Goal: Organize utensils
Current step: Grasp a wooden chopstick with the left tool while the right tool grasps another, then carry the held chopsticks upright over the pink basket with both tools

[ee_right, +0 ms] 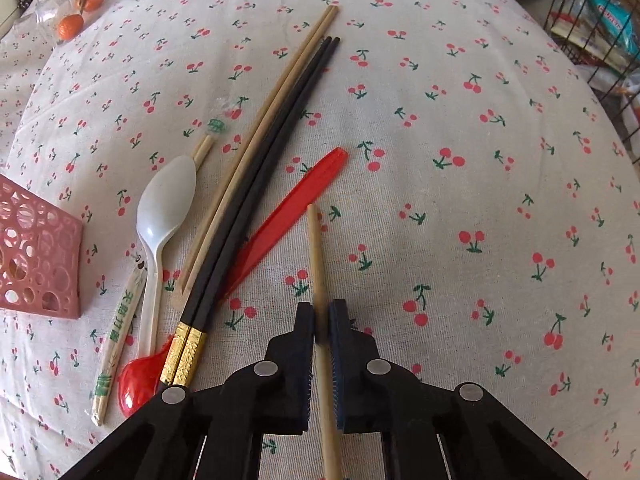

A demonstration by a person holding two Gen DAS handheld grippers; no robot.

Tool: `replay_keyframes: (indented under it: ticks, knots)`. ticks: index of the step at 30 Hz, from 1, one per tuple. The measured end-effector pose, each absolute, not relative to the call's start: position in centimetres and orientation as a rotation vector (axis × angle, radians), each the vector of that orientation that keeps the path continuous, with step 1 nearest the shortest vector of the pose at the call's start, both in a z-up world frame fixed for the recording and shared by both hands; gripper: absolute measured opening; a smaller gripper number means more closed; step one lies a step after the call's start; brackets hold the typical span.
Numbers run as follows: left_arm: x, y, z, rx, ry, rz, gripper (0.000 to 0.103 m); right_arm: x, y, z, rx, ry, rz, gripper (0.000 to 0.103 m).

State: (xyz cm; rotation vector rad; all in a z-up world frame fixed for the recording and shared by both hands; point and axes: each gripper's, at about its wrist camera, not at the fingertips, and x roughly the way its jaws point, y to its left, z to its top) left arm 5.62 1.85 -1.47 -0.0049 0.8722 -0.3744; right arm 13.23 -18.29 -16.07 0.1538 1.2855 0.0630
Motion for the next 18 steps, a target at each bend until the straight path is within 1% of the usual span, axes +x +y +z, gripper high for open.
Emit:
replay_keyframes:
  ticks: [7,12,18]
  knots:
    - [5.2,1.4,-0.5,-0.016,0.839,-0.379,0.006,10.0,-21.7,-11.3,0.261,1.148,0.106,0.005]
    - [4.6,1.4,0.6,-0.027,0.794,-0.368,0.006,7.0,-24.0,-6.8,0.33,0.993,0.145,0.005]
    - [4.0,1.9,2.8,-0.051,0.697,-0.342,0.006,5.5,-24.9,-2.3,0.368,0.815,0.182,0.005]
